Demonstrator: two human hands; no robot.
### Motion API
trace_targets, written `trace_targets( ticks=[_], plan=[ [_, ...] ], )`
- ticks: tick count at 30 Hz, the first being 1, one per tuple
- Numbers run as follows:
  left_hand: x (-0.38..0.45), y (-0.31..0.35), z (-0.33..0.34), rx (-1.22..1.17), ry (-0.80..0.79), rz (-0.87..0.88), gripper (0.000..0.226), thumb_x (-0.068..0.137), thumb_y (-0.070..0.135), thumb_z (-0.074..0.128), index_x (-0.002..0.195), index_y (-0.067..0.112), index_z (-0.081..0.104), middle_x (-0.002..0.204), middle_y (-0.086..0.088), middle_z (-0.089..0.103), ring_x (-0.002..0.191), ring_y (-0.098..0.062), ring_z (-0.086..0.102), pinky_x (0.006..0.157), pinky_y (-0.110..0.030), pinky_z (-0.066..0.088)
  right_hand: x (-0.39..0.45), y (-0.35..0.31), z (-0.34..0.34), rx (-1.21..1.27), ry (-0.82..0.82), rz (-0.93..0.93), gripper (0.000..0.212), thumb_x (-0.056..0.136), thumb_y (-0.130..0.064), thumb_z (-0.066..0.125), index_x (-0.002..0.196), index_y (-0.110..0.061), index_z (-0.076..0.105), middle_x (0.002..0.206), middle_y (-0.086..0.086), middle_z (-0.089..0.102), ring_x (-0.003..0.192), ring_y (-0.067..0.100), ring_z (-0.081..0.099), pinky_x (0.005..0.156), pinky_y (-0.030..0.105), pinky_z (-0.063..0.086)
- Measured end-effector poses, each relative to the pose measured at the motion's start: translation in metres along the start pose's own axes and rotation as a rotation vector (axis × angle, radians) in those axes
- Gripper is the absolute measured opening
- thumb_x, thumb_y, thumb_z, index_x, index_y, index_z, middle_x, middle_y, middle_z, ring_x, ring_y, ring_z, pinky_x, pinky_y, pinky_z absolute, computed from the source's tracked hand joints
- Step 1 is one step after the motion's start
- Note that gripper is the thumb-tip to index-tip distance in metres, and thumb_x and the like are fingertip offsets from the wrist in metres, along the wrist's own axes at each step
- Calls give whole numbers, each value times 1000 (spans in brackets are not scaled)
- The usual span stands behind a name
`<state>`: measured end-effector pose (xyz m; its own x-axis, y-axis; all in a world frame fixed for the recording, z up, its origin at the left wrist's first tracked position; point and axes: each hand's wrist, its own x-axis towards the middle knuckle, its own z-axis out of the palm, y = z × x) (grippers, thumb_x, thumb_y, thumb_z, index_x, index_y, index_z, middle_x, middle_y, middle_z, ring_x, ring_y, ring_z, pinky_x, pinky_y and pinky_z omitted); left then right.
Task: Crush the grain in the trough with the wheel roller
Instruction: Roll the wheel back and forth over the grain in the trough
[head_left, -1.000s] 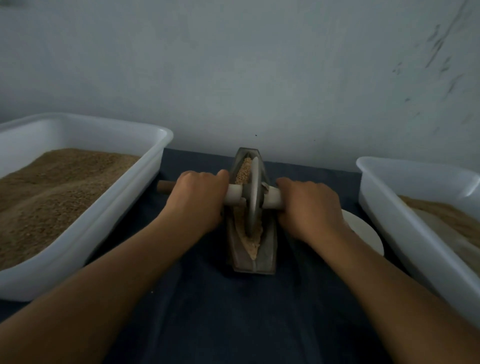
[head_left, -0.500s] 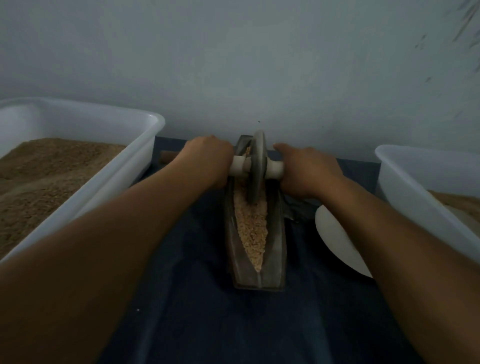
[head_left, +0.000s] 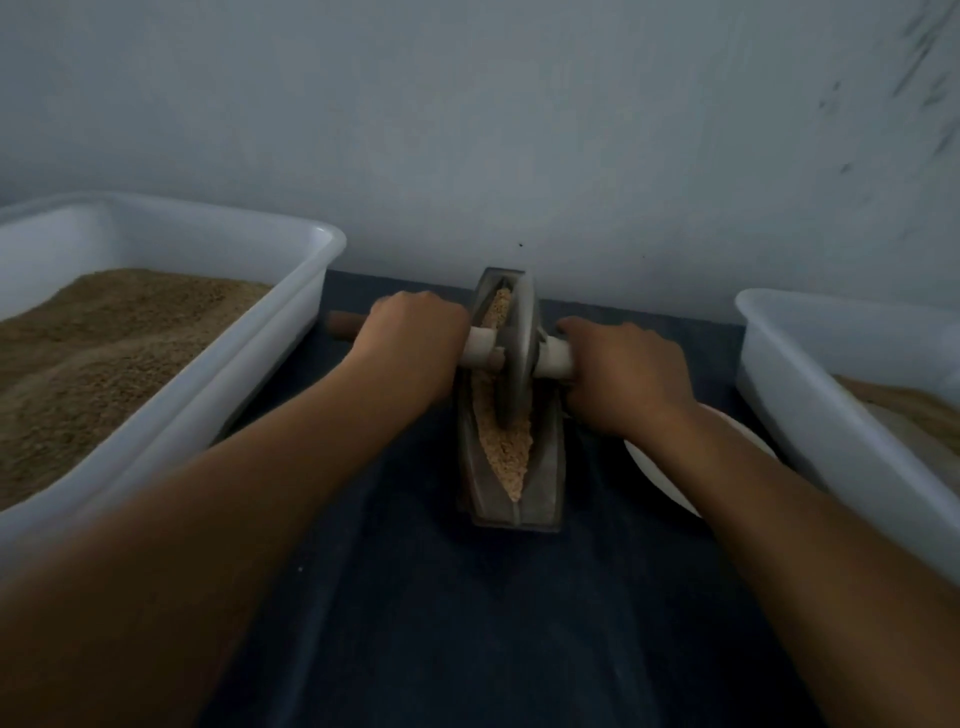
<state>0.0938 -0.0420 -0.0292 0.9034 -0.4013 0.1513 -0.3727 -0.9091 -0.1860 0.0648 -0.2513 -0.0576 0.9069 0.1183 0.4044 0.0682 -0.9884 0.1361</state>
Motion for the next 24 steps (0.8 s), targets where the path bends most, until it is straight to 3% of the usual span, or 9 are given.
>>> trace_targets(
  ticks=[4, 12, 19, 24],
  plan=[
    [-30, 6, -9, -3, 9, 22, 33, 86, 25, 67, 116, 19, 55, 110, -6, 60, 99, -24, 60, 88, -39, 49, -28, -6, -13, -11, 44, -30, 40, 80, -43, 65, 116, -32, 54, 89, -4, 67, 75, 24, 63, 55, 30, 31],
    [-62, 6, -8, -4, 150, 37, 33, 85, 26, 66, 113, 19, 51, 108, -4, 58, 92, -22, 60, 78, -32, 41, -56, -14, -34, -22, 163, -89, 28, 81, -41, 63, 106, -28, 61, 83, -7, 66, 69, 19, 61, 54, 28, 30],
    [-37, 0, 9, -30, 120, 37, 40, 82, 25, 70, 112, 18, 45, 109, -3, 59, 92, -22, 61, 81, -36, 50, -27, -11, -17, -85, 103, -75, 32, 80, -38, 65, 111, -31, 58, 85, -7, 66, 71, 21, 62, 55, 29, 26],
    [3, -6, 14, -9, 123, 56, 45, 82, 25, 71, 118, 14, 46, 115, -9, 59, 99, -28, 61, 86, -41, 49, 7, 0, -2, -27, -22, -14, 46, 75, -37, 67, 119, -36, 55, 95, -1, 68, 85, 28, 64, 59, 31, 34]
  ],
)
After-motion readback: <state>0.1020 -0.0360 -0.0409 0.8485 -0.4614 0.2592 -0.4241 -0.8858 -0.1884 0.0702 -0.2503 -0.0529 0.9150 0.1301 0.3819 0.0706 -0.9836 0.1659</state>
